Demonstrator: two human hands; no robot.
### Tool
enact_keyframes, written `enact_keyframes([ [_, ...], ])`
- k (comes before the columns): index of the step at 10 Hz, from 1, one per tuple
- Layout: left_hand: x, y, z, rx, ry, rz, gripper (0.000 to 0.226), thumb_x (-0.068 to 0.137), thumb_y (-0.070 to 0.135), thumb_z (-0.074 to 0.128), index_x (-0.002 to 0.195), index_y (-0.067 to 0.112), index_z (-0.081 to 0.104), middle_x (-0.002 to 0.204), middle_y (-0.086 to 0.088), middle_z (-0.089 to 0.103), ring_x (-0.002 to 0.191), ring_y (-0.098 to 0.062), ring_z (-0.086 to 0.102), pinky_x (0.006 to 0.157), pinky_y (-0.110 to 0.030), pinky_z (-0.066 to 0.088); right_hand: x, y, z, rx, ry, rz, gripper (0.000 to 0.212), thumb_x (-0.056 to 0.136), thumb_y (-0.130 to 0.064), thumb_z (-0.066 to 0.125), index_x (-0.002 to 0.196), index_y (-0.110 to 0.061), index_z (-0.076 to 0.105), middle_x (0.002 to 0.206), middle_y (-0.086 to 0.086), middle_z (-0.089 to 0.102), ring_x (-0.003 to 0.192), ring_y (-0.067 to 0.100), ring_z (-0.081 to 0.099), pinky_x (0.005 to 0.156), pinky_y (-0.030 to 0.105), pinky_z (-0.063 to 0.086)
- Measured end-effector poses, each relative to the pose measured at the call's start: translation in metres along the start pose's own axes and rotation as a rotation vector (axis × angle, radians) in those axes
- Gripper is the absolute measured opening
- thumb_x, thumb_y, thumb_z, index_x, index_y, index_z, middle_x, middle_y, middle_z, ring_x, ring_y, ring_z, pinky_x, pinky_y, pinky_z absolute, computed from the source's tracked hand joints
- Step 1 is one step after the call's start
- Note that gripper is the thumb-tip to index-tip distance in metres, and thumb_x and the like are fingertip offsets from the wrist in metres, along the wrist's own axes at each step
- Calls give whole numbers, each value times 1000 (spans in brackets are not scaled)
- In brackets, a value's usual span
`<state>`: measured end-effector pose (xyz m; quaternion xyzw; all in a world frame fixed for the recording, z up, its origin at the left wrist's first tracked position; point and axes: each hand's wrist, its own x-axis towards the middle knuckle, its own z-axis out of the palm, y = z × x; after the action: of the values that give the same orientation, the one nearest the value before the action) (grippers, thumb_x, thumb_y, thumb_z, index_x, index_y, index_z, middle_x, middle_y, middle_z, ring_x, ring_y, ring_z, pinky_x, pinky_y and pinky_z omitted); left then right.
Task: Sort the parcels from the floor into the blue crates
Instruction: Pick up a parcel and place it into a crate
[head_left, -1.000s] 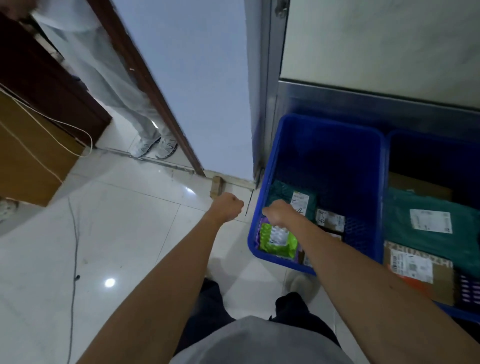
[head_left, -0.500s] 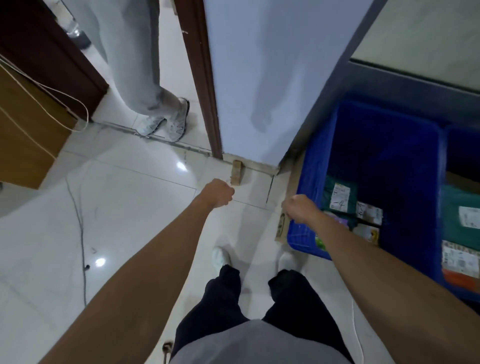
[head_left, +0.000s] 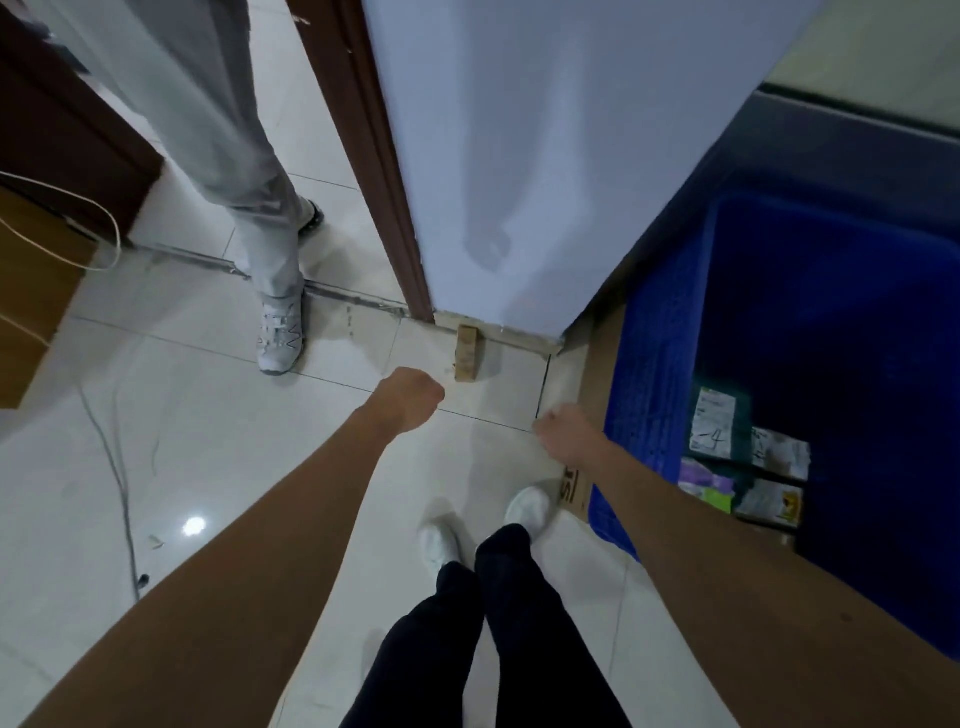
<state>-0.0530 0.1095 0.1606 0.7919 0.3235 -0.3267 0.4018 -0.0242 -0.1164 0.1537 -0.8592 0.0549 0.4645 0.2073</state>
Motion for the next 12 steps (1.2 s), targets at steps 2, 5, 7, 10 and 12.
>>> enact_keyframes([
  [2, 61, -29, 26, -103, -34, -38, 12, 87, 29, 60, 85, 37, 69, 115, -7, 71, 110, -33, 65, 97, -44, 51, 67, 8, 17, 52, -29, 45, 24, 96, -21, 45, 75, -12, 52, 83, 11, 58, 79, 24, 54, 75, 36, 50],
  [5, 199, -84, 64, -150, -196, -70, 34, 94, 7, 57, 127, 12, 63, 85, -4, 65, 61, -15, 55, 58, -23, 39, 201, 25, 85, 18, -54, 169, 24, 100, -18, 39, 77, -14, 46, 78, 2, 45, 85, 23, 50, 68, 30, 39],
  [7, 319, -118, 93, -236, -234, -94, 42, 97, 8, 56, 138, 17, 55, 100, -7, 67, 76, -13, 59, 67, -23, 44, 323, 33, 148, 54, -33, 151, 27, 96, -20, 46, 110, -7, 64, 107, 13, 66, 90, 28, 59, 72, 28, 40],
  [10, 458, -140, 165, -203, -141, -91, 46, 100, 9, 49, 146, 9, 45, 139, -15, 55, 120, -27, 57, 90, -31, 48, 473, 32, 219, 258, -42, 94, 57, 96, -23, 48, 152, -19, 39, 149, 9, 49, 129, 28, 51, 101, 32, 43],
  [12, 509, -145, 192, -248, -78, -79, 46, 95, 7, 52, 138, 21, 59, 133, -6, 63, 123, -25, 58, 106, -45, 48, 527, 24, 234, 380, 109, -20, 57, 102, -34, 48, 155, -24, 30, 152, 4, 45, 131, 27, 50, 98, 36, 43],
])
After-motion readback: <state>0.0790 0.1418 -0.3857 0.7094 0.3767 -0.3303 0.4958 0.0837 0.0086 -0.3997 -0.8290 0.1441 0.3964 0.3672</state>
